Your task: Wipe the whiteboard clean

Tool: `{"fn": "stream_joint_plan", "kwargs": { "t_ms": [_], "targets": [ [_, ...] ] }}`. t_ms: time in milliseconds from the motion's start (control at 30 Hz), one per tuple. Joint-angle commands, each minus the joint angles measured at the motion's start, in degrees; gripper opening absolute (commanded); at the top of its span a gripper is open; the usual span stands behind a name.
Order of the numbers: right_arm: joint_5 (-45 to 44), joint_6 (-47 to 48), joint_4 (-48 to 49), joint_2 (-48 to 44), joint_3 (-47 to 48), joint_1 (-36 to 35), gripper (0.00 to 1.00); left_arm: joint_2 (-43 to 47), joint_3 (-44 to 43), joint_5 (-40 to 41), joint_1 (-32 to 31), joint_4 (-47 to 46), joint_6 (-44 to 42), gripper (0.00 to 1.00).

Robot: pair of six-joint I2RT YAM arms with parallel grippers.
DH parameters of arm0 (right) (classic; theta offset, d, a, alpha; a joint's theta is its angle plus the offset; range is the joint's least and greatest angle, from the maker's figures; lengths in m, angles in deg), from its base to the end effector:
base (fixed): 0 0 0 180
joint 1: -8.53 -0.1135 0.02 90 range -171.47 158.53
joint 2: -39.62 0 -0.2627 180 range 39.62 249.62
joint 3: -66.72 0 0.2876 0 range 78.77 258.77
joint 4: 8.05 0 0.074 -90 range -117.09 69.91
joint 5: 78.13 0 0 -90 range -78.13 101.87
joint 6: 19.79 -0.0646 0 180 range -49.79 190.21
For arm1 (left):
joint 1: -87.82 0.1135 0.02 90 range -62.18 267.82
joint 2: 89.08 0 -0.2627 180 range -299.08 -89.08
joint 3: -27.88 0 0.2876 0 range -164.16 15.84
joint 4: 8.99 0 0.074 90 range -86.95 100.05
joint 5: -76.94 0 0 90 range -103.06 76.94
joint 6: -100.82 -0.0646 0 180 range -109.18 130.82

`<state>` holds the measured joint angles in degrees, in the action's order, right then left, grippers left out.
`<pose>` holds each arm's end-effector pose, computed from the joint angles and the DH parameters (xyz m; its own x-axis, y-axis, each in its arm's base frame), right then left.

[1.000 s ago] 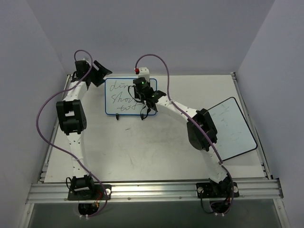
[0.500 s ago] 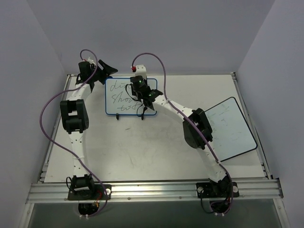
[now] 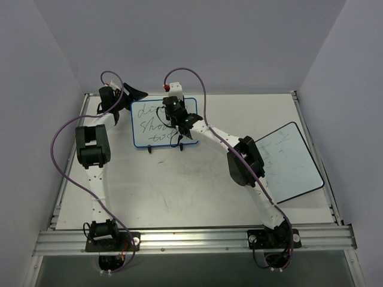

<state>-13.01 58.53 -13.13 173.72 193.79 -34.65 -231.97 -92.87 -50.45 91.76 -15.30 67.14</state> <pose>0.4692 0.4030 0.2391 -0.2148 0.0503 -0.9754 -0.2832 0.9526 0.1115 0.6177 0.0032 0.1294 -0.5905 -0.7034 -0.3957 0.0665 0.4462 -0.8924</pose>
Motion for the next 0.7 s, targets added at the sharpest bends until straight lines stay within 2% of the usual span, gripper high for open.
{"fn": "stream_joint_plan", "kwargs": {
  "t_ms": [0, 467, 667],
  "targets": [
    [-3.7, 1.2, 3.1, -0.2, 1.7, -0.3, 0.06, 4.8, 2.6, -3.2, -0.5, -7.6, 0.7, 0.78],
    [-6.8, 2.9, 8.2, -3.7, -5.1, -0.1, 0.06, 6.9, 8.6, -5.2, -0.4, -16.8, 4.2, 0.77],
    [-3.6, 3.1, 9.3, -3.1, -5.0, 0.2, 0.06, 6.0, 9.1, -6.6, -0.5, -20.8, 4.9, 0.76]
  ]
}}
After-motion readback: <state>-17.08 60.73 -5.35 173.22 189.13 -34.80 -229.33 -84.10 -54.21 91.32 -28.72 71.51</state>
